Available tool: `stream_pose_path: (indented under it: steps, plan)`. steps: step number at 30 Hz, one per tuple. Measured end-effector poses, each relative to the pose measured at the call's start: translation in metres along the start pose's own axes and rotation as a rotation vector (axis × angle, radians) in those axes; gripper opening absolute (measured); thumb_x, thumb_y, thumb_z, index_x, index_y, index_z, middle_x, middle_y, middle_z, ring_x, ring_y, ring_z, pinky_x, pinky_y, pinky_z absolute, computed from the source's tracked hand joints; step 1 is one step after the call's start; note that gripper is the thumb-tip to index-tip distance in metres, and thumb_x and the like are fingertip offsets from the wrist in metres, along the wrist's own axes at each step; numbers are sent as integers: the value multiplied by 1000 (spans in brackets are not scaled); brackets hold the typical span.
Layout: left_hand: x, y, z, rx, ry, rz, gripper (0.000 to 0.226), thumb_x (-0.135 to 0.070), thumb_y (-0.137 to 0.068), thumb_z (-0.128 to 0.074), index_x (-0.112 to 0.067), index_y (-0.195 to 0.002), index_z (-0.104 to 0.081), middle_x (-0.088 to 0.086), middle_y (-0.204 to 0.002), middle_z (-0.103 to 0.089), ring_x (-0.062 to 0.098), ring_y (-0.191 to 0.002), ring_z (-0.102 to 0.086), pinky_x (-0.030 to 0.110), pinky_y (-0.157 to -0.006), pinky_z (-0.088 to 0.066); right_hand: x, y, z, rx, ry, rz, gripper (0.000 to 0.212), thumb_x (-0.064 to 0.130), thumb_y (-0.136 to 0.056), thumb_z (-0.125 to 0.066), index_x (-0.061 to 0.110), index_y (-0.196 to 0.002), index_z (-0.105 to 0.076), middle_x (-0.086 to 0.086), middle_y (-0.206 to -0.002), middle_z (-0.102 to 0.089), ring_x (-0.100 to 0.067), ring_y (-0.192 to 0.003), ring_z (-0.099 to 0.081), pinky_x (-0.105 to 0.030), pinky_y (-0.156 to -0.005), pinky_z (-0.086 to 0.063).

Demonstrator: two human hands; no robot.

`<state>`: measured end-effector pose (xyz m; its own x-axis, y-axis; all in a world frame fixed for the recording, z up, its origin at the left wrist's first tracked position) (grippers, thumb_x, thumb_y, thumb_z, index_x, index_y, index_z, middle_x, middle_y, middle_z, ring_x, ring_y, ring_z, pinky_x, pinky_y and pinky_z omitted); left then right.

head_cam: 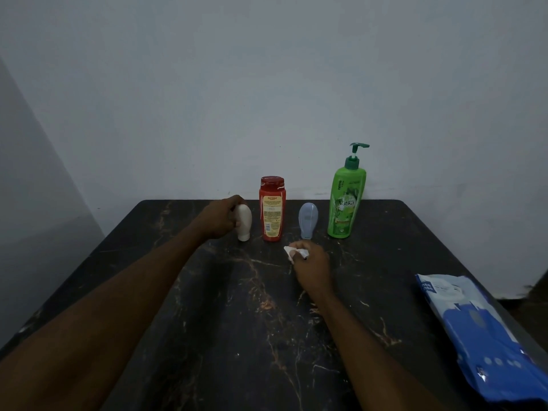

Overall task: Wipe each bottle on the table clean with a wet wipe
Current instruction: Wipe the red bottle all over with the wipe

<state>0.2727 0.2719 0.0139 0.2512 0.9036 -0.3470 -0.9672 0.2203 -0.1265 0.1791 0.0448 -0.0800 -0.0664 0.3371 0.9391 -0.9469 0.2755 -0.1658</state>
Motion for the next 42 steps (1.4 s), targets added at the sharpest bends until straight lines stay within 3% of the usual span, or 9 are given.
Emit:
stream_pose_path:
  steps: [6, 9, 13, 19, 26, 29, 36, 39, 42]
  plan:
    - [-11, -4, 24, -76, -7, -37, 99, -30, -75, -89, -25, -154, -30, 10, -156, -41, 31, -141, -42, 51, -108, -46, 1, 0, 1, 4, 3, 22, 18, 8, -93, -62, 10, -108, -71, -3, -104, -70, -15, -95, -64, -22, -76, -49]
    - [-35, -10, 46, -130, -11, -150, 105, -43, -74, -88, -25, -157, -25, 10, -160, -34, 32, -146, -34, 55, -113, -40, 2, -1, 1, -3, -7, 35, 16, 8, -92, -62, 11, -105, -72, -1, -100, -71, -13, -92, -64, -18, -71, -47]
    - [-77, -21, 56, -45, -74, -294, 89, -45, -83, -80, -24, -155, -33, 9, -156, -43, 28, -141, -42, 47, -112, -40, 2, 0, 2, -4, -2, 38, 17, 7, -93, -61, 12, -106, -72, 1, -99, -69, -6, -87, -60, -10, -66, -41]
    - [-116, -32, 41, 84, -158, -368, 63, -23, -93, -72, -19, -149, -45, 9, -144, -55, 25, -131, -53, 41, -106, -45, -2, -1, 3, -15, -24, 20, 18, 6, -92, -61, 13, -105, -72, 2, -99, -69, -1, -87, -60, -9, -63, -41]
    - [-125, -20, 40, 13, -153, -328, 40, -12, -92, -70, -17, -130, -59, 6, -125, -63, 23, -115, -60, 36, -92, -54, -5, 0, 10, -75, -78, -16, 17, 10, -93, -62, 17, -106, -70, 5, -99, -67, -2, -88, -60, -10, -63, -41]
    - [-120, -4, 46, -24, -125, -301, 36, -13, -92, -71, -16, -126, -60, 6, -121, -64, 23, -110, -62, 34, -87, -54, -4, 2, 18, -120, -149, -25, 14, 11, -92, -64, 17, -101, -72, 4, -94, -70, -5, -86, -64, -15, -68, -50]
    - [-82, 67, 62, -192, 240, -75, 26, -18, -94, -71, -12, -118, -64, 2, -112, -63, 16, -98, -61, 26, -76, -54, -13, 6, 29, -143, -395, -132, 10, 9, -87, -71, 17, -92, -74, -6, -88, -74, -23, -86, -71, -34, -74, -60]
    - [-55, 104, 51, -248, 390, 37, 20, -23, -92, -73, -15, -109, -65, 0, -106, -68, 15, -94, -68, 28, -74, -60, -12, 16, 36, -106, -467, -153, 11, 8, -89, -69, 18, -87, -72, -7, -87, -74, -21, -82, -70, -34, -74, -59]
    - [-29, 146, 27, -248, 583, 163, 13, -22, -93, -72, -19, -103, -65, -1, -98, -71, 14, -89, -73, 34, -76, -64, -19, 39, 51, -93, -526, -226, 6, 6, -91, -66, 5, -95, -71, -16, -93, -71, -23, -82, -67, -30, -72, -57]
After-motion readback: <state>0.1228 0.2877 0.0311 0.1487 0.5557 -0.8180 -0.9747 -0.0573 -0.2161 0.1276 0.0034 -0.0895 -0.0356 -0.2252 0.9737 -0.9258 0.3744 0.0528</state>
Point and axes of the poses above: each hand's wrist, its own y-axis away from the middle knuckle, its own z-axis out of the back of the hand, x = y × z, the point moved 9 cm from there along -y, towards the middle knuckle
